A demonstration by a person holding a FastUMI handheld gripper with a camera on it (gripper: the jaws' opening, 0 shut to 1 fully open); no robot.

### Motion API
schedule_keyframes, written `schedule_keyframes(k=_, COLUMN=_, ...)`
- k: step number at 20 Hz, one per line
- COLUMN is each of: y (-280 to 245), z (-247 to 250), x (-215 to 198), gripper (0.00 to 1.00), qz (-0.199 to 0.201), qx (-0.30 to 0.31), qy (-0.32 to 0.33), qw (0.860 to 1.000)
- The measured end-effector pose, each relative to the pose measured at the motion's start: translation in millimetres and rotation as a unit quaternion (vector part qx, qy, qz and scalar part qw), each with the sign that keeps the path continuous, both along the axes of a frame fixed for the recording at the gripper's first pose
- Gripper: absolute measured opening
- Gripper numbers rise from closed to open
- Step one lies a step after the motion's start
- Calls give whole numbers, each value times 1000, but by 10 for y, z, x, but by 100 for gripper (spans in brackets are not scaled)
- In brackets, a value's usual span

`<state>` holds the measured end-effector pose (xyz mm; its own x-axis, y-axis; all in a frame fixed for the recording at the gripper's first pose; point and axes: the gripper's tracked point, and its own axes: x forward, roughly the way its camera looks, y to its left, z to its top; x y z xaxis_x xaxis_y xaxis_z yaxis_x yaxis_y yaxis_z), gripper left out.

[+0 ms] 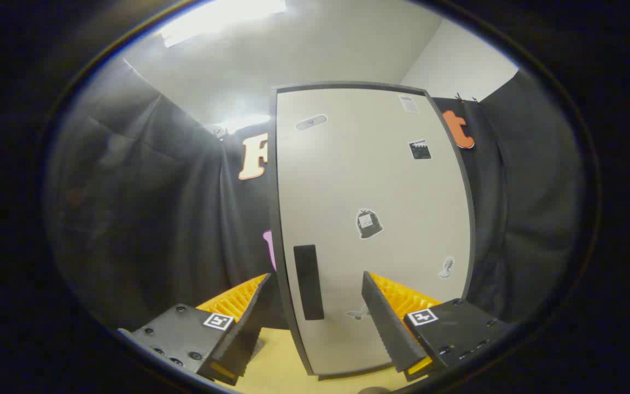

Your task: Open the shoe cabinet door, grab the shoes and put them into the shoe cabinet, then close the shoe cabinet door.

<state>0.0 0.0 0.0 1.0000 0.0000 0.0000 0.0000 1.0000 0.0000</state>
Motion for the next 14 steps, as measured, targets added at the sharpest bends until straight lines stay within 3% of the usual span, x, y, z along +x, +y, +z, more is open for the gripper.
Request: schedule_keyframes(k=14, y=-40, z=-60, x=281, gripper=95, qz=-1, qx=-6, qy=14, qw=1000)
